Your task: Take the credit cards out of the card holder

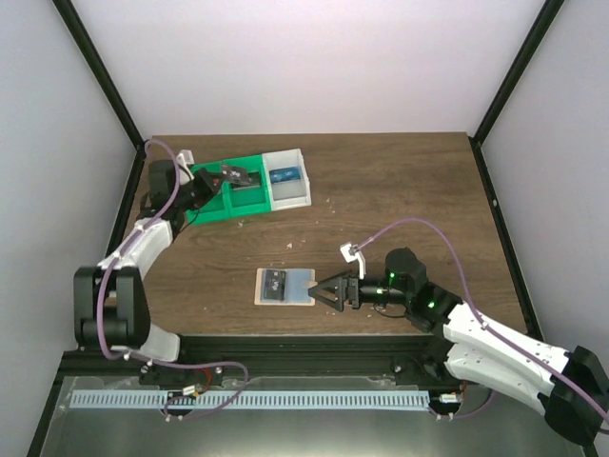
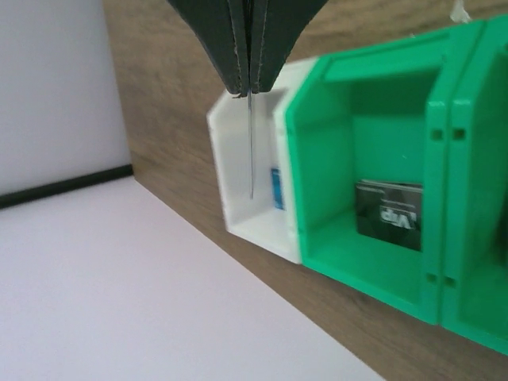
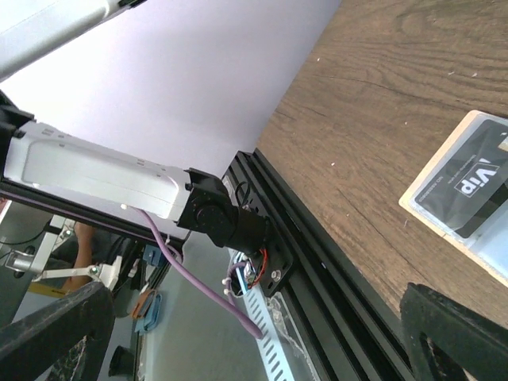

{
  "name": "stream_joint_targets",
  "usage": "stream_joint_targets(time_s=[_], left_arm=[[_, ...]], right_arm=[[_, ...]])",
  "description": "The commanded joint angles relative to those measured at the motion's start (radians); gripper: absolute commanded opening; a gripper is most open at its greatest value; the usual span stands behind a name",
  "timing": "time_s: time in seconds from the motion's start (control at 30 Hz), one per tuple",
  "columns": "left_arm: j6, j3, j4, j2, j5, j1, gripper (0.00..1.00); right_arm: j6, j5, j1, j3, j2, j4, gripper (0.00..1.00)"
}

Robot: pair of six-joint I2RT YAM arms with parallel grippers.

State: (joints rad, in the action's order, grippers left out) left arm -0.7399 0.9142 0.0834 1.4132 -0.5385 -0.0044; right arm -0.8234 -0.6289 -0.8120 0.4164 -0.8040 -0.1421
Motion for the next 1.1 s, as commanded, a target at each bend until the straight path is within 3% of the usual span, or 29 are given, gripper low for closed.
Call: stream_joint_targets(time_s=[0.0,0.43,0.73,1.07], left_arm=[[-0.032,0.047,0.089,0.135,0.095,-0.001,0.0],[-0.004,0.278,0.082,0.454,0.15,-0.056,0.0],[0.043,0.436,-0.014,0.585,0.213,-0.078,0.0],[0.059,0.497,-0.069,0.65,0.251,-0.094,0.0]], right_arm=[[0.016,0.041,0.005,0.023,-0.001,0.014,1.0],[0.082,0.07,0.005,0.106,-0.075,0.084,1.0],[0.083,0.1,0.005,0.111,-0.076,0.091,1.0],[0.097,0.116,0.005,0.137,-0.094,0.103,1.0]])
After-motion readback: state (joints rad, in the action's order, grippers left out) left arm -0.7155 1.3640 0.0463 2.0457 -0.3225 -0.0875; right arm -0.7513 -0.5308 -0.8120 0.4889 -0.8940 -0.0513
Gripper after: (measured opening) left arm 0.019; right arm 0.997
